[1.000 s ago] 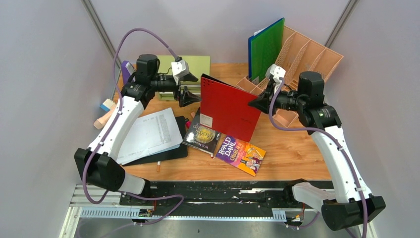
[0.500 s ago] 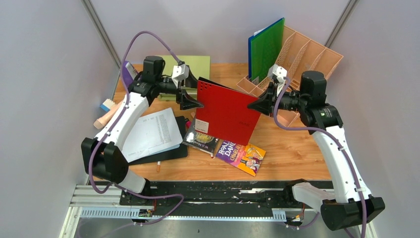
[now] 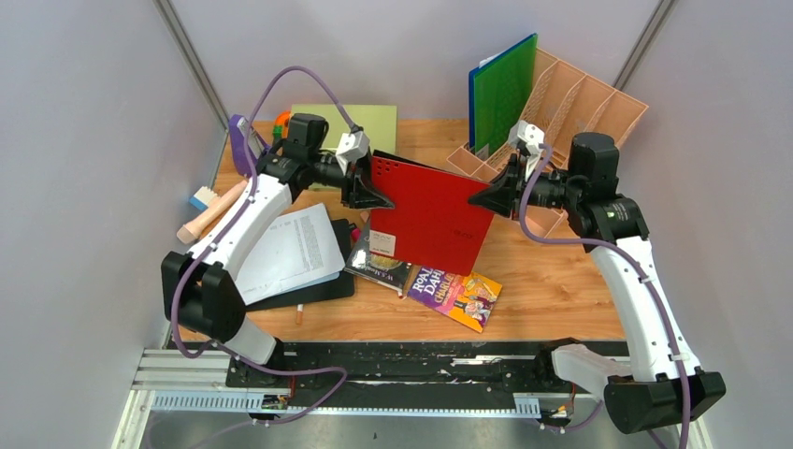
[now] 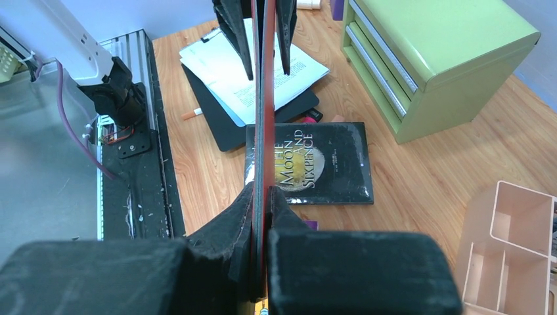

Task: Organize the desk
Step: Pick up the folder from the center of the board.

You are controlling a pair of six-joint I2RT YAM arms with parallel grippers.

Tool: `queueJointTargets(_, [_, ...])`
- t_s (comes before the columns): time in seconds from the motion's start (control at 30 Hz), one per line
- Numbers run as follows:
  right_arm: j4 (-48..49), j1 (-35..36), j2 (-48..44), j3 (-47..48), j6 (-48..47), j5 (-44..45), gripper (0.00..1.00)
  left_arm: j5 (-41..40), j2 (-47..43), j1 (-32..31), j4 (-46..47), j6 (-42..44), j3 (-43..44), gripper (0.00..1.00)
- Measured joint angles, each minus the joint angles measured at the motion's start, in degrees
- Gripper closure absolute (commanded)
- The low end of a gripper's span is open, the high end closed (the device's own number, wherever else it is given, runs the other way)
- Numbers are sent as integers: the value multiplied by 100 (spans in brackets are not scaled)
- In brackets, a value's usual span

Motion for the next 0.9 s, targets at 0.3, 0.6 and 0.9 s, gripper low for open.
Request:
queueJointTargets(0.3, [7,-105,-4,0,0,68,94,-68,81,-116,122,-487,0,100])
queueJointTargets(0.6, [199,-426,-7,160,378,1246,27,-1182,66,-304,1274,-2575,76,100])
queueJointTargets(0.9, [256,-1215,4,197,649,2330,22,-2662,-334,-146,1126,-3132,498,100])
